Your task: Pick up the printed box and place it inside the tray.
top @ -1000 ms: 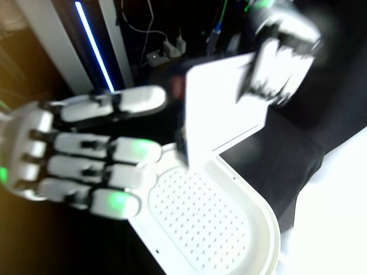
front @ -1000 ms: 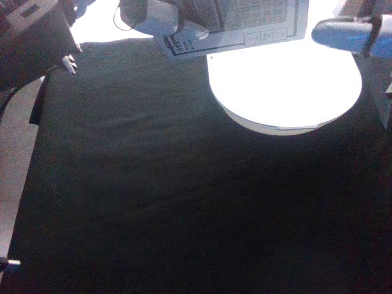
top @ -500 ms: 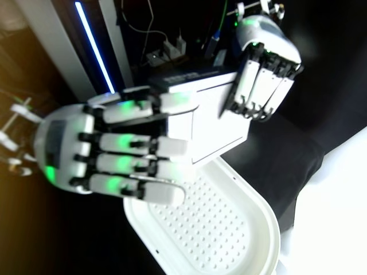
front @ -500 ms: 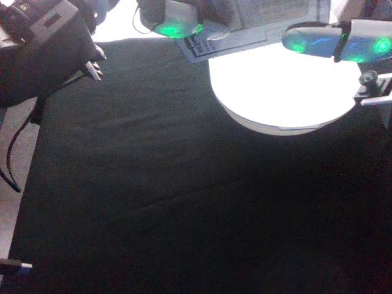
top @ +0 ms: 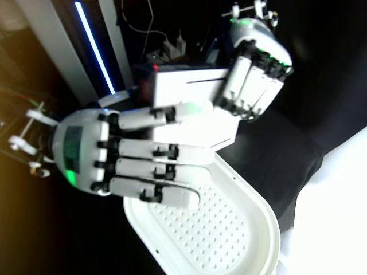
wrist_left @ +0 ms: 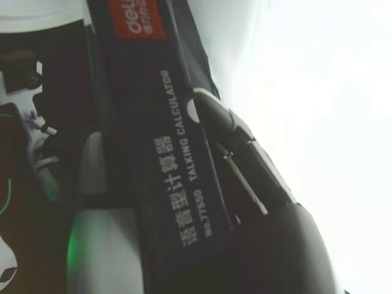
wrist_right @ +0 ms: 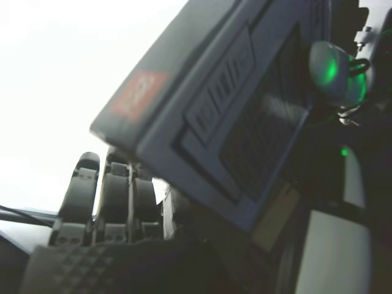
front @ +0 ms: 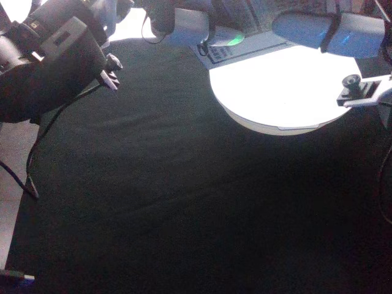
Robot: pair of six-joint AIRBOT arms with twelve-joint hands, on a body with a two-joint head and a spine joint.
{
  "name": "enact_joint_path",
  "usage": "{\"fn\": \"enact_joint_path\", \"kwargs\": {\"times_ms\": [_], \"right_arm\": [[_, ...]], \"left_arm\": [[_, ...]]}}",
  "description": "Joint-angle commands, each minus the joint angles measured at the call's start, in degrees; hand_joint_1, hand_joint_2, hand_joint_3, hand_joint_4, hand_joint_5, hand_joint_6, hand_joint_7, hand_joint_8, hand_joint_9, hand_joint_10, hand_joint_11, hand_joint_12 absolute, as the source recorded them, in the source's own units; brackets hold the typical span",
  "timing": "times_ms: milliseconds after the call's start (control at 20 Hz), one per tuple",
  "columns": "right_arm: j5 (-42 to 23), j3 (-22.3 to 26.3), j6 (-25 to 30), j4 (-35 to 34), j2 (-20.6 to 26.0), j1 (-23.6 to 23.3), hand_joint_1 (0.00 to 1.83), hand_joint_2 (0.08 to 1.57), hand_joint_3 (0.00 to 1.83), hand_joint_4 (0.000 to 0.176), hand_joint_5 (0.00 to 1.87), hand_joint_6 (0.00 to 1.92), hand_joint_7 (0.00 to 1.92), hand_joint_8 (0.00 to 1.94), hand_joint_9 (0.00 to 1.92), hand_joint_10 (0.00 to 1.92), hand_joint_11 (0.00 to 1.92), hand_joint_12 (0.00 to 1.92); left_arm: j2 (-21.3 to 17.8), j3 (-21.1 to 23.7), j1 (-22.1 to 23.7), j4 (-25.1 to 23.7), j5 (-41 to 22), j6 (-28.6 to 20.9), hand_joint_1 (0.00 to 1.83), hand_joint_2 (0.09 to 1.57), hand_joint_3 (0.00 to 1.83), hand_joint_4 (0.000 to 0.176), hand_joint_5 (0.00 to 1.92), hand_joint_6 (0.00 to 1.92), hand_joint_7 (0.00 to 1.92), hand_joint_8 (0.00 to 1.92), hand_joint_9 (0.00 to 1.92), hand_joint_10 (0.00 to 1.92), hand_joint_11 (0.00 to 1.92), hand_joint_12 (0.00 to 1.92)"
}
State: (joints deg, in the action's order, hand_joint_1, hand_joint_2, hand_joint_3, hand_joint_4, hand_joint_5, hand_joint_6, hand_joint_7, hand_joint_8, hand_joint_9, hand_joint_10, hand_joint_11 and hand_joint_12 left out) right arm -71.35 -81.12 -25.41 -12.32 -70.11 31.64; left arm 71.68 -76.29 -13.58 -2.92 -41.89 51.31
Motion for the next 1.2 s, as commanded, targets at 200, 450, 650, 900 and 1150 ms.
{"fn": "enact_joint_path", "kwargs": {"times_ms": [200,450,650,900,1150], "right_arm": [[-8.0,-0.4,0.8,0.0,-0.2,-1.2,1.2,1.05,0.0,0.0,1.12,0.7,1.33,0.38,1.45,0.34,1.08,1.05],[-8.2,-0.3,0.8,0.0,-0.2,-1.2,1.18,1.05,0.0,0.0,1.11,0.77,1.37,0.41,1.31,1.01,1.1,1.4],[-8.4,-0.2,0.8,0.0,-0.2,-1.2,1.18,1.06,0.0,0.0,1.08,0.82,1.3,0.57,1.24,1.1,1.03,1.48],[-8.5,-0.2,0.8,0.6,0.0,-1.2,1.17,1.08,0.0,0.0,1.05,0.88,1.26,0.71,1.22,1.16,1.01,1.57],[-8.1,-0.2,0.8,4.4,3.2,-1.2,1.18,1.05,0.0,0.0,1.13,0.75,1.23,0.77,1.22,1.16,1.06,1.54]], "left_arm": [[-0.3,-0.2,-0.2,0.9,-7.8,-0.9,1.29,1.04,0.0,0.0,1.02,0.76,1.27,0.66,1.59,0.05,1.34,0.85],[-0.4,-0.5,-0.9,1.8,-8.2,-0.9,1.27,1.07,0.0,0.0,0.96,0.9,1.17,0.79,1.54,0.0,1.26,0.83],[-1.0,-0.7,-1.3,1.9,-9.0,-2.7,0.24,0.97,0.0,0.0,0.29,0.03,0.47,0.03,0.54,0.0,0.25,0.99],[-2.1,-0.7,-1.3,1.9,-9.1,-3.7,0.01,0.9,0.0,0.113,0.0,0.0,0.0,0.0,0.0,0.0,0.0,1.18],[-5.1,0.1,-1.6,1.0,-9.1,-3.8,0.0,0.91,0.01,0.171,0.0,0.0,0.0,0.0,0.0,0.0,0.0,0.68]]}}
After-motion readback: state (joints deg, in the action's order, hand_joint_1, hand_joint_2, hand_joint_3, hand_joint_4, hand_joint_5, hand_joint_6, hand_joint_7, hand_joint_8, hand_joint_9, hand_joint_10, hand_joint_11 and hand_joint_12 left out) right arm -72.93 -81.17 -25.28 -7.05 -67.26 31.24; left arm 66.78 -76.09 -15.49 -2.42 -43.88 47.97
